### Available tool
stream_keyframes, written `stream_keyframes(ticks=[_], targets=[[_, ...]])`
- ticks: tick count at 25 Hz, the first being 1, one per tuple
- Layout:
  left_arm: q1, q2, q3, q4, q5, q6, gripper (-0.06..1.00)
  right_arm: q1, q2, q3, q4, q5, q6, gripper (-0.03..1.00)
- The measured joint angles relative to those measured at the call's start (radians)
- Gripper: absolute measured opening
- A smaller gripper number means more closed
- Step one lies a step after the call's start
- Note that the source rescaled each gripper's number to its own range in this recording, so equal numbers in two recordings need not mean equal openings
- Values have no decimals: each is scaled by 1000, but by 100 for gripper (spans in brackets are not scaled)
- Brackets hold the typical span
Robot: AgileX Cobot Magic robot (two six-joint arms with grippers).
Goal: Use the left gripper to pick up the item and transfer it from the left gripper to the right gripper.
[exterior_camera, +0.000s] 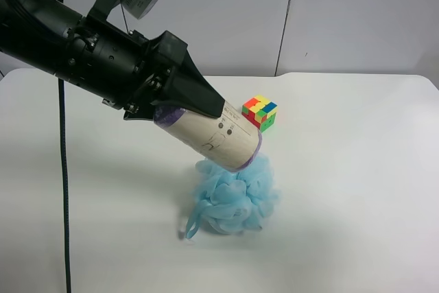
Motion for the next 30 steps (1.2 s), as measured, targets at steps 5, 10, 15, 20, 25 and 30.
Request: stream_keyframes(ticks=[5, 10, 15, 20, 25, 30], targets=[[0, 0, 0, 0, 0, 0, 1, 80, 145, -75, 39, -55, -112, 100], [0, 0, 0, 0, 0, 0, 1, 217, 272, -125, 54, -113, -157, 100], [0, 0, 0, 0, 0, 0, 1, 327, 391, -175, 54, -138, -185, 100], [0, 0, 0, 0, 0, 0, 1, 427, 488, -213, 54, -188, -225, 100], [0, 0, 0, 0, 0, 0, 1, 571, 569, -267, 55, -253, -291, 100], [0, 0, 0, -1, 11, 0, 1, 729, 648, -278, 54, -348, -359, 100]])
